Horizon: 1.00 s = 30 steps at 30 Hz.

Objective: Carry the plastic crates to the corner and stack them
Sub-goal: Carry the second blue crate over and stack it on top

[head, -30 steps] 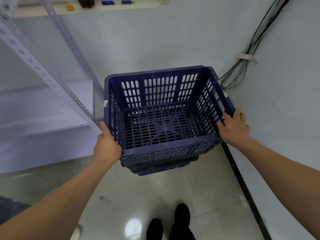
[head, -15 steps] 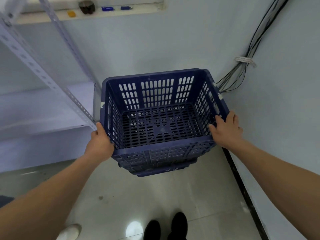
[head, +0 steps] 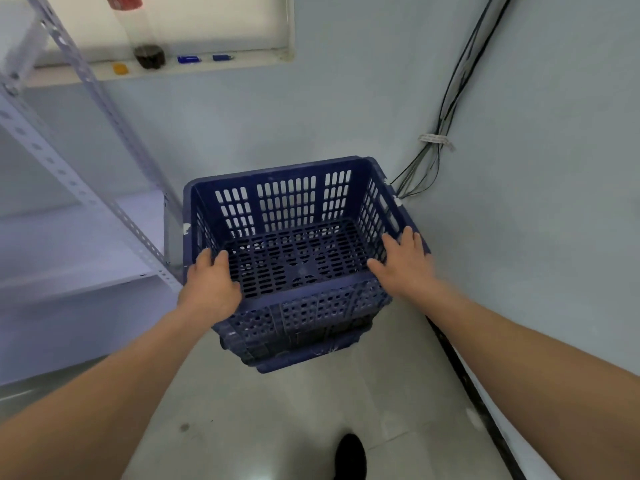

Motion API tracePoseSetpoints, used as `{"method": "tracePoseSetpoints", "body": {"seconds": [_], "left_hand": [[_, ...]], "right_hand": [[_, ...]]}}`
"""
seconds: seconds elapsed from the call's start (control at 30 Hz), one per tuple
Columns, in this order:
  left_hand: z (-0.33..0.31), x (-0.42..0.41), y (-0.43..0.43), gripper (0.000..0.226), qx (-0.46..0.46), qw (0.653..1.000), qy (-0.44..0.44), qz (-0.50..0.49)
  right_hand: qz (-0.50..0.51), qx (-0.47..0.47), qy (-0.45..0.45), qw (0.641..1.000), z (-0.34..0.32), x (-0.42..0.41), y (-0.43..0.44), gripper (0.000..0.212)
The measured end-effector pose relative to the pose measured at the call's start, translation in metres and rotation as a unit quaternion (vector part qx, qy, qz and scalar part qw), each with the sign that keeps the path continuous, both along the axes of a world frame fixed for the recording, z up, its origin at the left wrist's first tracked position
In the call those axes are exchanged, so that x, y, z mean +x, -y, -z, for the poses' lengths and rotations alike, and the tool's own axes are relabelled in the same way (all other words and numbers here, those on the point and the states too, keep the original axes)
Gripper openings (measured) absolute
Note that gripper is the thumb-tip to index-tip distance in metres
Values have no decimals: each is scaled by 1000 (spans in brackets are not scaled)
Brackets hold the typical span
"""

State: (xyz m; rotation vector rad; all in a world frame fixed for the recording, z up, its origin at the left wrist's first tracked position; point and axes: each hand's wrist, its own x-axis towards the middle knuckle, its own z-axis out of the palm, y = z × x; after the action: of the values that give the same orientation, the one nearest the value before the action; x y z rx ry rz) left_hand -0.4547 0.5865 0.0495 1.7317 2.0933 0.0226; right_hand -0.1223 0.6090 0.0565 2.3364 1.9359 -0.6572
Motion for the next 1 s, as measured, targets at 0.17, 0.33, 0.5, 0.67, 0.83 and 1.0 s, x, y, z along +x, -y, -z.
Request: {"method": "tracePoseSetpoints", "body": {"seconds": [0.17,0.33,0.5,0.67,0.83,1.0], "left_hand": [[-32,16,14,84,49,997,37,47],[-63,57,34,90,99,982,87,138],[-79,139,66,89,114,947,154,258],[-91,245,136,87,100,897,212,374],[-104,339,236,85,67,843,237,478],[-118,426,382,86,59,773,244,582]], "right_hand": [[28,54,-39,997,-25,-16,43,79],[85,109,-65,988,-54,-6,108,81],[179,141,-66,971,-81,37,200,80],[290,176,-43,940,-100,93,319,80],[397,199,-21,896,-109,137,459,79],[510,213,2,834,-112,166,638,78]]}}
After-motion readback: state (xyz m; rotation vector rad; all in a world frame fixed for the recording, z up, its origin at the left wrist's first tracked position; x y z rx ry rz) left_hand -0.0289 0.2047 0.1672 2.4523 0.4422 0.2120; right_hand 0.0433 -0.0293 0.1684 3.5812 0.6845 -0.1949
